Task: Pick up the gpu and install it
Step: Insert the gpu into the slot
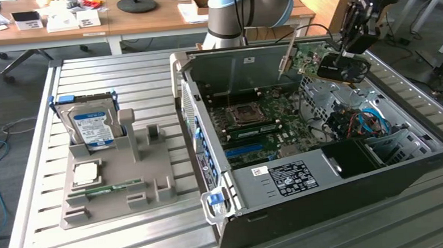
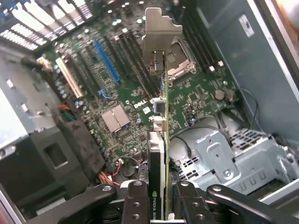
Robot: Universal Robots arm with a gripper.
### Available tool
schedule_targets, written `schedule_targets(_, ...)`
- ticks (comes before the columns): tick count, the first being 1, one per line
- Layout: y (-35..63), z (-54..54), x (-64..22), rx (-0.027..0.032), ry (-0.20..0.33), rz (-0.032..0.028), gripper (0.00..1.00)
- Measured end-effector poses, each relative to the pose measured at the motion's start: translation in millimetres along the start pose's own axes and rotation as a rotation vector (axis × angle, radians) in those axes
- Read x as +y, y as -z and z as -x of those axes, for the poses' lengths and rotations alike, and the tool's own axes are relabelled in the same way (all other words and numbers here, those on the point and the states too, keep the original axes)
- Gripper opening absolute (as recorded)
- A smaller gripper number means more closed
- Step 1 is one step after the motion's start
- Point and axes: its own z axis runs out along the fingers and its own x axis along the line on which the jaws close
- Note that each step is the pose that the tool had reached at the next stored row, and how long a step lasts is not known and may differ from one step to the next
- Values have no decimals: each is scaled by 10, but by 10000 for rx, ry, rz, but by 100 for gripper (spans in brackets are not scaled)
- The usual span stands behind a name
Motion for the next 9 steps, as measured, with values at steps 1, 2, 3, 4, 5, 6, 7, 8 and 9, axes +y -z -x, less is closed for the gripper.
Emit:
schedule_targets(1, 0, 0, 0, 4, 180, 2, 27)
schedule_targets(2, -1, 0, 0, 7, 359, 4, 27)
schedule_targets(3, -2, 0, 0, 10, 539, 7, 27)
schedule_targets(4, -2, 0, 0, 13, 720, 10, 27)
schedule_targets(5, -3, 0, 0, 17, 898, 12, 27)
schedule_targets(6, -4, 0, 0, 21, 1095, 15, 27)
schedule_targets(7, -4, 0, 0, 25, 1275, 17, 27)
schedule_targets(8, -5, 0, 0, 27, 1455, 20, 27)
schedule_targets(9, -6, 0, 0, 31, 1635, 22, 27)
